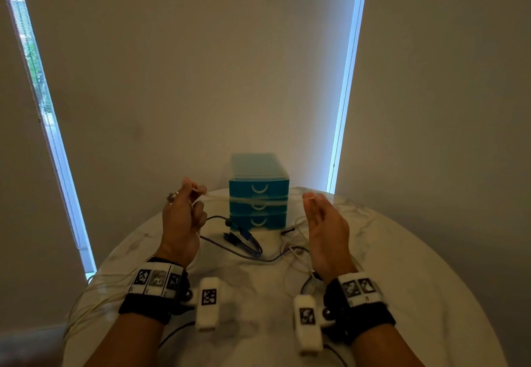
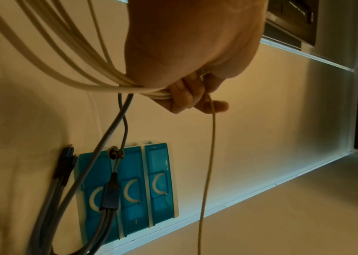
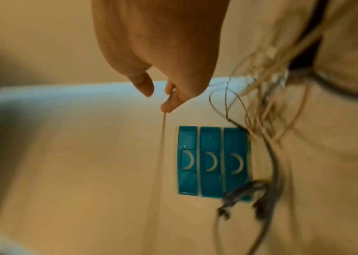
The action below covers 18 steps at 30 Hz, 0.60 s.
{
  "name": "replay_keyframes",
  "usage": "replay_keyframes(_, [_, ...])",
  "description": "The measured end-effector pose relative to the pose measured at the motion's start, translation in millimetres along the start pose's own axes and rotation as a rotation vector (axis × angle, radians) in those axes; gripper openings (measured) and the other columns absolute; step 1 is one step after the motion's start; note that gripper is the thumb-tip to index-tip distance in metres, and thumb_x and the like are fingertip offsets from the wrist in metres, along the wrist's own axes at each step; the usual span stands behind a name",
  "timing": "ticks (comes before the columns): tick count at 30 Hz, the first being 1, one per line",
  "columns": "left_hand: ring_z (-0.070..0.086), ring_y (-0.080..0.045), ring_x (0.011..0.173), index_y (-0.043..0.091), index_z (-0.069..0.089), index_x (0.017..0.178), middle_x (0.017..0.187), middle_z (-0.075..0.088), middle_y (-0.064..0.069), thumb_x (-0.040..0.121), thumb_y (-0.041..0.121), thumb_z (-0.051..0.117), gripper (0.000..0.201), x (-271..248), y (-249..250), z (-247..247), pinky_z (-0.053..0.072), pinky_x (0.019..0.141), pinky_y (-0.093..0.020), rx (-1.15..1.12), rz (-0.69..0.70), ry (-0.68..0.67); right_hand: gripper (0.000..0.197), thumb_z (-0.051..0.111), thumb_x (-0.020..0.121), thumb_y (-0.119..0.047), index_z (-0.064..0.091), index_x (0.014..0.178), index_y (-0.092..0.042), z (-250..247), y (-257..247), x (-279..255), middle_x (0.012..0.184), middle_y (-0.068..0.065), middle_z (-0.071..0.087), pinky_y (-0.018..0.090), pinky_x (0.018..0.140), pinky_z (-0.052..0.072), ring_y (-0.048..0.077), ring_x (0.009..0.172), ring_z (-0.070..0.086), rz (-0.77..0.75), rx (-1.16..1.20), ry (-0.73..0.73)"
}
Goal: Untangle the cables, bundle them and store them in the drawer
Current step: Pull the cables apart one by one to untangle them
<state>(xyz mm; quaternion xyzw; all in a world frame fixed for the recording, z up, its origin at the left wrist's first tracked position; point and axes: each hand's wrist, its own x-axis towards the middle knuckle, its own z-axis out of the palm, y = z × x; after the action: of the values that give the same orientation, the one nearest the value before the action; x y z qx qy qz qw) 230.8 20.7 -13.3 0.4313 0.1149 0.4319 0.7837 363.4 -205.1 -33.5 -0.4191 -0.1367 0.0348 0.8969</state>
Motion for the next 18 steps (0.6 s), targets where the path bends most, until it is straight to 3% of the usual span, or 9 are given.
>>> replay_keyframes(2, [0.025,-0.004,0.038,0.022,0.056,0.081,0.062,0.047,0.006,0.111,0.031,0.053,0.032,-0.7,0.3,1.1,0.018,0.036,-0.020,-0.003,-0.019,0.019,0.018,0.067,0.102,-0.010,0.071,0.117,-0.001,-9.4,-4.7,1.0,0.122,0.017,0.075,0.025,0.088,0.064,0.019,0.111,0.073,0.184,0.248,0.113])
replay_keyframes(4, [0.028,-0.005,0.041,0.023,0.059,0.081,0.060,0.040,0.006,0.108,0.031,0.059,0.028,-2.4,-0.7,2.7,0.020,0.036,-0.019,0.050,-0.042,0.045,0.031,0.073,0.098,-0.008,0.068,0.127,0.000,-15.6,-7.9,2.0,0.131,0.019,0.073,0.020,0.075,0.063,0.015,0.099,0.075,0.218,0.250,0.107])
replay_keyframes(6, [0.032,-0.006,0.045,0.021,0.067,0.088,0.062,0.044,0.006,0.103,0.039,0.066,0.023,-6.2,-2.1,5.2,0.023,0.038,-0.019,0.171,-0.080,-0.013,0.039,0.076,0.096,-0.007,0.065,0.134,-0.009,-8.9,-7.8,-3.2,0.129,0.008,0.076,0.023,0.079,0.061,0.014,0.104,0.076,0.161,0.072,0.009])
replay_keyframes(8, [0.031,-0.008,0.048,0.016,0.072,0.095,0.063,0.045,0.006,0.096,0.052,0.072,0.035,-14.1,-4.3,9.9,0.023,0.043,-0.022,0.354,-0.099,-0.158,0.040,0.076,0.095,-0.006,0.064,0.133,-0.015,3.1,-3.3,-12.3,0.123,-0.001,0.079,0.025,0.084,0.060,0.014,0.111,0.076,0.108,-0.114,-0.106])
replay_keyframes(10, [0.036,-0.006,0.046,0.014,0.076,0.098,0.059,0.050,0.012,0.091,0.059,0.075,0.046,-26.7,-5.0,19.1,0.026,0.048,-0.024,0.570,-0.074,-0.278,0.040,0.077,0.094,-0.005,0.064,0.132,-0.013,12.8,3.6,-21.1,0.122,-0.001,0.079,0.029,0.092,0.061,0.015,0.115,0.075,0.096,-0.204,-0.207])
replay_keyframes(12, [0.053,0.002,0.046,0.020,0.081,0.099,0.058,0.064,0.017,0.092,0.049,0.078,0.030,-37.3,-7.9,28.7,0.037,0.047,-0.019,0.689,-0.040,-0.376,0.041,0.078,0.092,-0.003,0.064,0.129,-0.011,18.3,9.8,-26.4,0.121,0.000,0.080,0.035,0.099,0.060,0.016,0.116,0.075,0.089,-0.235,-0.256])
replay_keyframes(14, [0.070,0.009,0.067,0.022,0.082,0.104,0.078,0.078,0.019,0.092,0.036,0.082,0.019,-42.9,-12.3,33.4,0.046,0.056,-0.008,0.729,-0.030,-0.454,0.038,0.078,0.091,-0.001,0.064,0.126,-0.008,19.3,13.7,-28.4,0.121,0.002,0.080,0.037,0.101,0.059,0.020,0.117,0.075,0.085,-0.234,-0.284])
replay_keyframes(16, [0.073,0.009,0.084,0.024,0.083,0.106,0.094,0.081,0.020,0.090,0.035,0.083,0.019,-41.5,-17.1,32.2,0.050,0.066,-0.008,0.783,-0.029,-0.488,0.035,0.076,0.092,0.000,0.064,0.124,-0.006,19.5,14.2,-29.3,0.123,0.004,0.079,0.034,0.097,0.059,0.021,0.117,0.075,0.091,-0.200,-0.301])
replay_keyframes(18, [0.072,0.010,0.080,0.024,0.082,0.103,0.091,0.081,0.019,0.091,0.034,0.083,0.016,-41.5,-16.5,31.2,0.050,0.061,-0.008,0.809,-0.056,-0.473,0.032,0.073,0.096,-0.003,0.064,0.127,-0.004,20.6,13.0,-29.6,0.124,0.004,0.079,0.029,0.093,0.059,0.020,0.117,0.075,0.114,-0.172,-0.317])
